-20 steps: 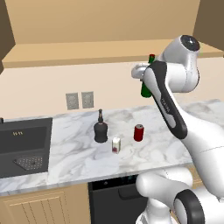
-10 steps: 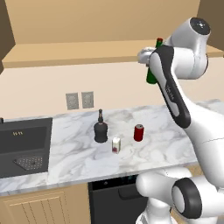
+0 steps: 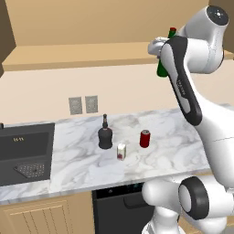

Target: Sort all alcoholic drinks to one cabinet, and non-alcoholic drinks to the other.

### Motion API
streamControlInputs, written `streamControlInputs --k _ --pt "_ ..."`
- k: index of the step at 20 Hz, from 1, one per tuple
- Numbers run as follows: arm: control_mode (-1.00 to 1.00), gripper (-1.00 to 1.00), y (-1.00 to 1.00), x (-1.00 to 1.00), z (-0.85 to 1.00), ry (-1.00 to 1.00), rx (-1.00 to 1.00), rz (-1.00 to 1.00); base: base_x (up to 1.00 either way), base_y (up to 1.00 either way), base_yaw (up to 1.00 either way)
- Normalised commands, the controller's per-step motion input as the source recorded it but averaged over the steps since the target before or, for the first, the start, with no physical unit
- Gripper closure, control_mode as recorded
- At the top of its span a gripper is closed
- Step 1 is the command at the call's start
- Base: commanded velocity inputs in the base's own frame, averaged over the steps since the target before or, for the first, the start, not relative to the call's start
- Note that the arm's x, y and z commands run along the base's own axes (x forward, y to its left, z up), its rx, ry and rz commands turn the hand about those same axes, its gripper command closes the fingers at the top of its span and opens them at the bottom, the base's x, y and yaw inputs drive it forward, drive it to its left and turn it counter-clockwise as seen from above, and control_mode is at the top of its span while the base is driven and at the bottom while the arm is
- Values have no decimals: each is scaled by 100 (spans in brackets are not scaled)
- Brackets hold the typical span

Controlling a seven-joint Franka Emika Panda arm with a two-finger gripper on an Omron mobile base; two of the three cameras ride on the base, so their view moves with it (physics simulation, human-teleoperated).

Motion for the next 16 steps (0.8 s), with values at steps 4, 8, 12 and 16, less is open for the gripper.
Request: streamControlInputs --k 4,8,12,16 --pt "-100 100 -11 12 23 -5 0 0 0 0 0" --pt "-100 100 -10 15 25 -3 0 0 0 0 0" --pt "-100 100 -9 18 23 -2 0 0 0 0 0" --pt "-100 100 -8 16 20 -2 0 0 0 0 0"
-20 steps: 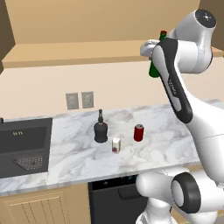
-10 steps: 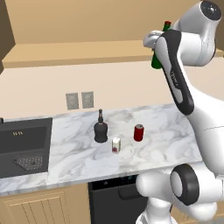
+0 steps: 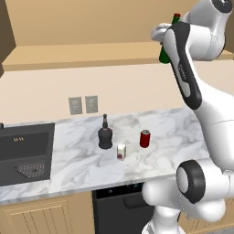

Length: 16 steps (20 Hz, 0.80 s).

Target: Sort all alcoholic drinks to one cabinet, and non-alcoholic drinks to the other.

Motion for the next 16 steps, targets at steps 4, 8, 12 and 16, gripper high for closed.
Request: streamControlInputs --k 4,8,12,16 --pt "-100 100 -1 25 2 0 0 0 0 0 0" --pt "-100 100 0 32 -1 0 -1 -1 0 0 0" --pt "-100 100 0 34 -1 0 -1 -1 0 0 0" --pt "-100 100 0 34 0 0 0 0 0 0 0"
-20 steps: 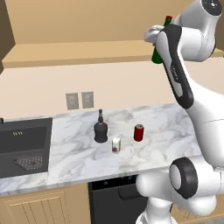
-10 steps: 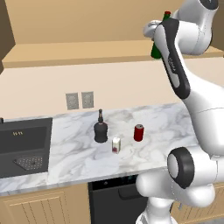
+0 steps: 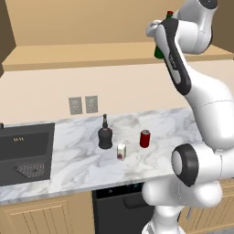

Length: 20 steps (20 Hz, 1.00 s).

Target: Sort all alcoholic drinks to one cabinet, and non-alcoholic drinks to the other.

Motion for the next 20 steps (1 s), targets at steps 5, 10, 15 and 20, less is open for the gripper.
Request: streamControlInputs --k 5,10,15,20 --pt "-100 100 0 32 -2 0 0 -1 0 0 0" --pt "-100 100 0 27 -3 0 0 -1 0 0 0" --pt "-100 100 0 24 -4 0 0 -1 0 0 0" --pt "-100 100 0 22 -5 0 0 -1 0 0 0"
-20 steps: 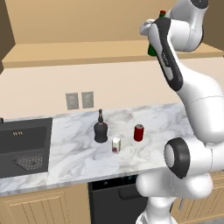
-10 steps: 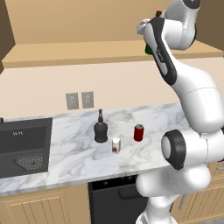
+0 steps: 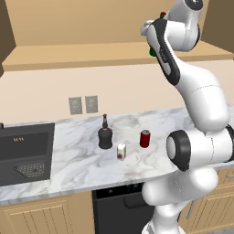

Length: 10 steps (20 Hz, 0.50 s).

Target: Sort all alcoholic drinks to one cabinet, and non-alcoholic drinks to the other.

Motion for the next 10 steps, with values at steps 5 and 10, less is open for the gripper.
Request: streamControlInputs --k 5,10 --pt "-100 100 0 25 -4 0 0 -1 0 0 0" --pt "-100 100 0 26 -6 0 0 -2 0 0 0"
